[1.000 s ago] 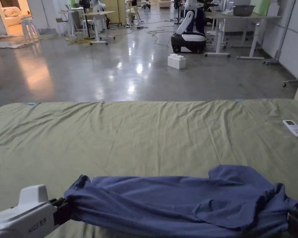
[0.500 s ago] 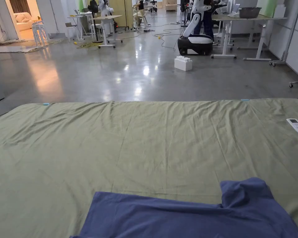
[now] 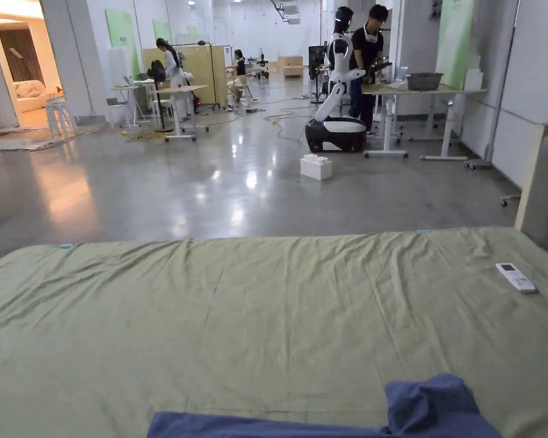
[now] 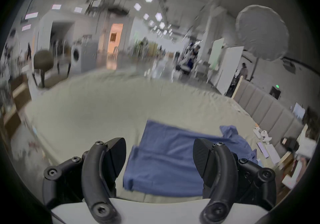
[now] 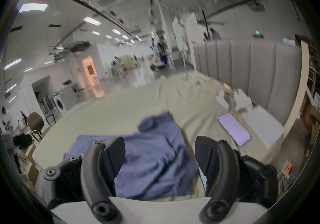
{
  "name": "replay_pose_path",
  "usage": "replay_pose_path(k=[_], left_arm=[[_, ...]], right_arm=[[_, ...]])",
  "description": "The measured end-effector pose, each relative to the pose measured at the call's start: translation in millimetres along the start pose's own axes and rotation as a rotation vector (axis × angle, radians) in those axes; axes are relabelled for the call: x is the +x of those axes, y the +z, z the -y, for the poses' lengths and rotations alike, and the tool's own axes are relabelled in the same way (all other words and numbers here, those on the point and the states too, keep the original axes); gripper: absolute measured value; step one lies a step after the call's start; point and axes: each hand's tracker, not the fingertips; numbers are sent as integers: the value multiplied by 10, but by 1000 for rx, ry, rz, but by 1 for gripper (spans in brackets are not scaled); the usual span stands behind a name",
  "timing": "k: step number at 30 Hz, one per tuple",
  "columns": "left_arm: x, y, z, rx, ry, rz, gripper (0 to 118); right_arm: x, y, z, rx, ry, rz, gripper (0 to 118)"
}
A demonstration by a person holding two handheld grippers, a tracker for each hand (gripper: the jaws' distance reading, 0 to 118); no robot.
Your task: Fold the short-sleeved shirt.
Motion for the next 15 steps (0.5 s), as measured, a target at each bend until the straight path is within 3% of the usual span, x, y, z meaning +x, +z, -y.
replay_pose_path(k=[3,5,10,11,12,13,14,15], left_arm=[[293,240,-89,141,-150,13,80],[448,375,-99,222,-223,19,80],[580,496,-187,182,-173,107,72],[584,518,-165,187,-169,119,65],[573,508,-152,189,-175,124,52],[599,519,-123,201,-194,116,28],[624,532,-99,213,-216,96,14],[636,551,-78,229,-240,98,9]], right_arm=[[-303,199,-123,103,129,-62,85],[-483,280,-166,124,173,-83,84],[-740,383,-155,169,257,-129,71],[-773,390,-163,211,315,-149,66],[-782,375,-140,183,290,-144,59],[-799,354,-115,147,280,-144,45],[-803,345,-91,149,284,-147,30],[-806,335,-65,149,285,-144,15]])
